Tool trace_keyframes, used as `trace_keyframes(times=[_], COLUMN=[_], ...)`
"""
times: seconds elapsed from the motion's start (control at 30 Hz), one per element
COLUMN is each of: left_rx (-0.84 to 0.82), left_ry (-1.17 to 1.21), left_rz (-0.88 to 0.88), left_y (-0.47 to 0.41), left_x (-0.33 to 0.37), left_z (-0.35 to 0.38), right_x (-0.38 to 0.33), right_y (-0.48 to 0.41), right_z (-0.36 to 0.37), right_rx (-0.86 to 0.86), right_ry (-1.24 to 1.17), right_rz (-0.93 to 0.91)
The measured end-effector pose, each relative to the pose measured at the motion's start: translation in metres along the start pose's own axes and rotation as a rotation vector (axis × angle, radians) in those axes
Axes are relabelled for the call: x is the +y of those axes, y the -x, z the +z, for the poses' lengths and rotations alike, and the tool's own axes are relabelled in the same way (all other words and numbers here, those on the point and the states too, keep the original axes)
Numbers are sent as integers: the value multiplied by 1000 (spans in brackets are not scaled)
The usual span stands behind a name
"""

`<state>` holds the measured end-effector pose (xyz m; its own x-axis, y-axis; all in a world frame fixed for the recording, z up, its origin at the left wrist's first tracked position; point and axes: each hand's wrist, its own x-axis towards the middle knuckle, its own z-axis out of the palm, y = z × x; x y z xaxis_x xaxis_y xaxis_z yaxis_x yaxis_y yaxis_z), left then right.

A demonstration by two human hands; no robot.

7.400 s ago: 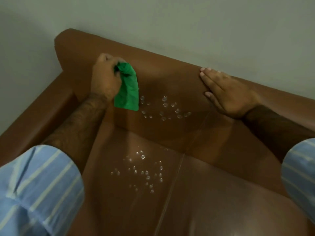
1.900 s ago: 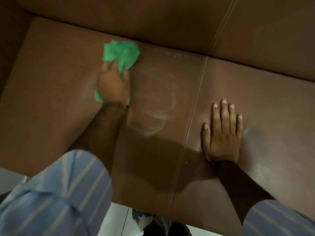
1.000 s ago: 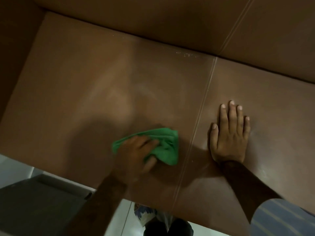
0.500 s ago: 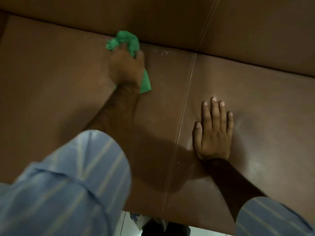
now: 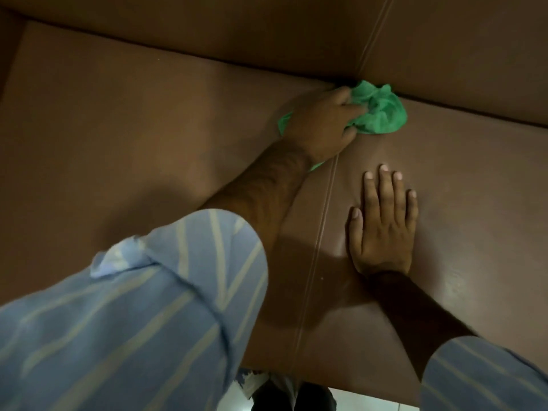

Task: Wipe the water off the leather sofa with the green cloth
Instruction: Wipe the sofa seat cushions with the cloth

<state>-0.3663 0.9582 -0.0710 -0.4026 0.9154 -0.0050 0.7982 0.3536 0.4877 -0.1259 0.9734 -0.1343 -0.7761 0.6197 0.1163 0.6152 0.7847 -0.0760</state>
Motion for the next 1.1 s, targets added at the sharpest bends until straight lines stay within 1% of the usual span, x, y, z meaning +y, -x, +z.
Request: trace_keyframes(times=[0.07,0.13,0.23,0.3,0.4,0.47,0.5,0.53,0.57,0.67,0.73,0.77,0.8,0.83,0.87,0.9,0.97,1.03,1.07,1.1], left_rx=[99,220,321,394,495,495,468,420,361,198,68,7,-36,-42,-11,44,195,357,408,418], left_ry=[-94,-169,-292,-328,-325,-355,-376,-383,-375,-300,-233,-211,-197,-207,-242,-294,-371,-345,-325,-295], left_rz=[-97,-275,-496,-659,-914,-990,-981,-930,-836,-392,-140,-71,-42,-54,-104,-191,-469,-764,-881,-960], left_y=[16,38,72,84,79,70,68,70,77,133,190,217,243,263,277,284,276,240,220,202], left_x=[-25,-64,-126,-156,-162,-141,-127,-109,-89,-21,5,6,1,-9,-21,-33,-53,-68,-72,-72], left_z=[-8,-23,-51,-69,-72,-60,-51,-41,-29,7,15,14,11,6,-1,-7,-17,-22,-23,-23], right_x=[-1,0,1,1,1,3,3,2,2,0,0,0,0,0,0,-1,-1,1,1,1], right_y=[0,0,0,0,-1,-3,-4,-4,-3,-1,-2,-2,-2,-2,-1,-1,-2,-3,-4,-3], right_z=[-1,-1,-1,0,1,1,1,0,0,-2,-4,-6,-6,-7,-6,-6,-5,-5,-4,-4], right_rx=[-1,3,0,-1,10,10,9,8,7,6,6,6,6,7,9,11,12,13,12,10], right_ry=[-1,6,8,4,2,-1,-5,-7,-7,-7,-4,-4,-3,-3,-4,-7,-16,-6,-2,1], right_rz=[0,1,-6,-4,-4,-10,-15,-16,-14,-8,-8,-12,-13,-12,-12,-13,-12,-13,-15,-16])
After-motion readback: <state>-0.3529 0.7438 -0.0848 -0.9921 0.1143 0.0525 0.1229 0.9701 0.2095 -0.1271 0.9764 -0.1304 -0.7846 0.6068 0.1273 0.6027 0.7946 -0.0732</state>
